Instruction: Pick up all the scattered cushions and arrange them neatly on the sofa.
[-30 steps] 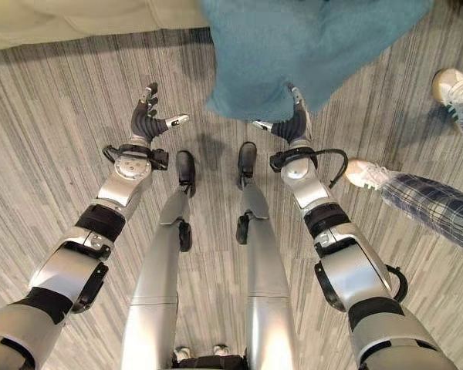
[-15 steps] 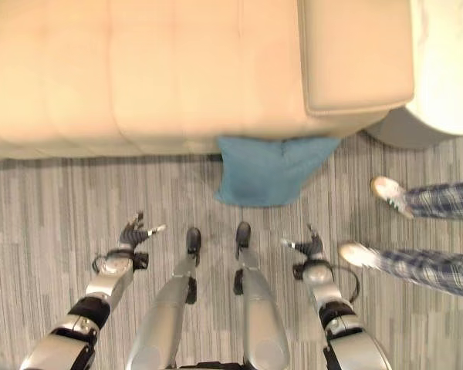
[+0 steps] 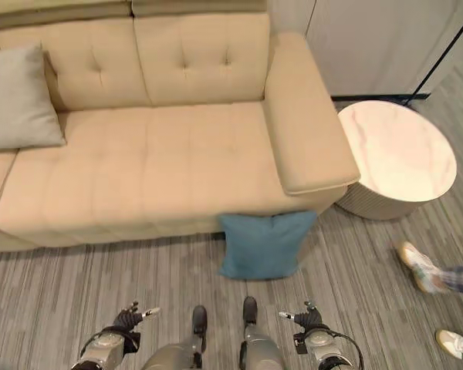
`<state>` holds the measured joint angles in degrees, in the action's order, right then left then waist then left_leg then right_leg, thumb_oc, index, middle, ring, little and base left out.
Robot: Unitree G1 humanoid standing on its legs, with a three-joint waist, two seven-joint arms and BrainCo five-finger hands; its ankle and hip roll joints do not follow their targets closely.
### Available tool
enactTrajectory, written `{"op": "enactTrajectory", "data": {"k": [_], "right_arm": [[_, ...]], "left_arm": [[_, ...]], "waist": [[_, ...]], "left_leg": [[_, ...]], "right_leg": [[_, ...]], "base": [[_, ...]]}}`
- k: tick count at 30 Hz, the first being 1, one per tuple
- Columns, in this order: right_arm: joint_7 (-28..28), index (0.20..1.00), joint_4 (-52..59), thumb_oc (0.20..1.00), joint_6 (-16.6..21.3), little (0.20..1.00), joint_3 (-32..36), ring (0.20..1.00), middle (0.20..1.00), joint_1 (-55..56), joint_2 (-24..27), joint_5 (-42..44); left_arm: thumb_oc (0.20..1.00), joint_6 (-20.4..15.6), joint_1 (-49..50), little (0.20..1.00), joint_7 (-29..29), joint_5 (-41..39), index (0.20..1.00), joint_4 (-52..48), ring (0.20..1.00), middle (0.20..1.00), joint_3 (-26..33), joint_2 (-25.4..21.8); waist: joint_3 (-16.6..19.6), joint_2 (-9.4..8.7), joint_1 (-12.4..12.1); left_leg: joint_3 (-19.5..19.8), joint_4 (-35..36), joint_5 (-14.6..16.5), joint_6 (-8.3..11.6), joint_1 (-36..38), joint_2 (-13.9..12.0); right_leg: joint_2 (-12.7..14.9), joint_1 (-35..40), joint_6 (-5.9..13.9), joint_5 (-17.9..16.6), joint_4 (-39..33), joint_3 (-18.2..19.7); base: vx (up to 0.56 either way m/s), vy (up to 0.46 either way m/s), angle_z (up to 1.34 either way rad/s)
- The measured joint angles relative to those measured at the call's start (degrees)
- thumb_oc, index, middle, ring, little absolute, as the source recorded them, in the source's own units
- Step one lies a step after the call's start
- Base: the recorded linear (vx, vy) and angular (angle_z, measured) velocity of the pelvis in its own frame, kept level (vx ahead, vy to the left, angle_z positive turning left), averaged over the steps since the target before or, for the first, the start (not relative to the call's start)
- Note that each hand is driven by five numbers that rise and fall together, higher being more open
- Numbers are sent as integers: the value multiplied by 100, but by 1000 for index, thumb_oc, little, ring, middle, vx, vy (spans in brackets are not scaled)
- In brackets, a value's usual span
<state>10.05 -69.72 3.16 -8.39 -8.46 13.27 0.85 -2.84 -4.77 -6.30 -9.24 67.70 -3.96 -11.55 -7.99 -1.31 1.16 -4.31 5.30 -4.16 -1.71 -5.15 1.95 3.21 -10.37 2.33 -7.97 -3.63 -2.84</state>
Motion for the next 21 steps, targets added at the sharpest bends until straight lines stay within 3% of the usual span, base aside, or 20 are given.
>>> {"op": "enactTrajectory", "data": {"k": [6, 8, 9, 11, 13, 14, 17, 19, 20, 21], "right_arm": [[-121, 1000, -139, 1000, -34, 1000, 120, 1000, 1000, 39, -75, -3], [-152, 1000, -314, 1000, -44, 1000, 90, 1000, 1000, -10, -136, -12], [-195, 1000, -310, 1000, -41, 1000, 107, 1000, 1000, -9, -137, -99], [-217, 1000, -203, 1000, -40, 1000, 109, 1000, 1000, 72, -142, -189], [-224, 1000, -206, 1000, -43, 1000, 108, 1000, 1000, 149, -142, -219], [-226, 1000, -201, 1000, -43, 1000, 109, 1000, 1000, 148, -115, -220], [-249, 1000, -184, 1000, -42, 1000, 119, 1000, 1000, 307, 31, -219], [-258, 1000, -78, 1000, -42, 1000, 186, 1000, 1000, 431, 195, -217], [-266, 1000, -52, 1000, -41, 1000, 331, 1000, 1000, 482, 235, -210], [-269, 1000, 78, 1000, -29, 1000, 429, 1000, 1000, 461, 253, -212]], "left_arm": [[1000, -1, 43, 1000, 8, 204, 1000, 182, 1000, 1000, 3, -63], [1000, -4, 98, 1000, 1, 315, 1000, 196, 1000, 1000, 51, -56], [1000, -9, 199, 1000, 3, 375, 1000, 224, 1000, 1000, 80, -28], [1000, -6, 303, 1000, 0, 380, 1000, 268, 1000, 1000, 218, -94], [1000, -6, 364, 1000, -2, 417, 1000, 347, 1000, 1000, 228, -187], [1000, -6, 388, 1000, -2, 423, 1000, 350, 1000, 1000, 250, -179], [1000, -12, 410, 1000, 4, 423, 1000, 336, 1000, 1000, 221, 47], [1000, -28, 183, 1000, 19, 421, 1000, 325, 1000, 1000, 180, 184], [1000, -26, 55, 1000, 25, 419, 1000, 325, 1000, 1000, 138, 215], [1000, -27, -181, 1000, 33, 417, 1000, 312, 1000, 1000, 66, 178]], "waist": [[200, -245, -30], [236, -155, -151], [294, 45, -213], [377, -77, -195], [452, -207, -214], [459, -185, -214], [568, 145, -172], [507, 311, -183], [448, 297, -83], [292, 164, 35]], "left_leg": [[-225, 0, 65, -93, 96, -30], [-481, 0, -27, -182, 112, -266], [-528, -2, 34, -154, 98, -516], [-451, -2, 10, -25, 117, -467], [-439, 1, -23, 148, 126, -442], [-426, 1, -63, 261, 141, -494], [-76, -121, -212, 570, 45, -932], [320, -224, -457, 889, -265, -1290], [461, -426, -764, 1116, -585, -1321], [484, -744, -1190, 1341, -1072, -1229]], "right_leg": [[2, -81, 142, 45, 248, 252], [-22, -131, 182, 171, 535, 65], [140, -68, 237, 208, 796, -104], [498, 386, 360, 133, 332, -76], [530, 693, 446, 200, -170, -99], [476, 755, 401, 386, -201, -106], [-1, 895, 184, 528, -199, -315], [-489, 824, -158, 597, -160, -354], [-623, 634, -328, 674, 58, -341], [-521, 169, -595, 923, 662, -325]], "base": [[37, -32, -21], [75, -189, -45], [109, -232, -58], [104, -246, -15], [96, -245, 10], [83, -333, 8], [28, -321, 40], [-67, -306, 80], [-31, -268, 106], [16, -92, 127]]}}
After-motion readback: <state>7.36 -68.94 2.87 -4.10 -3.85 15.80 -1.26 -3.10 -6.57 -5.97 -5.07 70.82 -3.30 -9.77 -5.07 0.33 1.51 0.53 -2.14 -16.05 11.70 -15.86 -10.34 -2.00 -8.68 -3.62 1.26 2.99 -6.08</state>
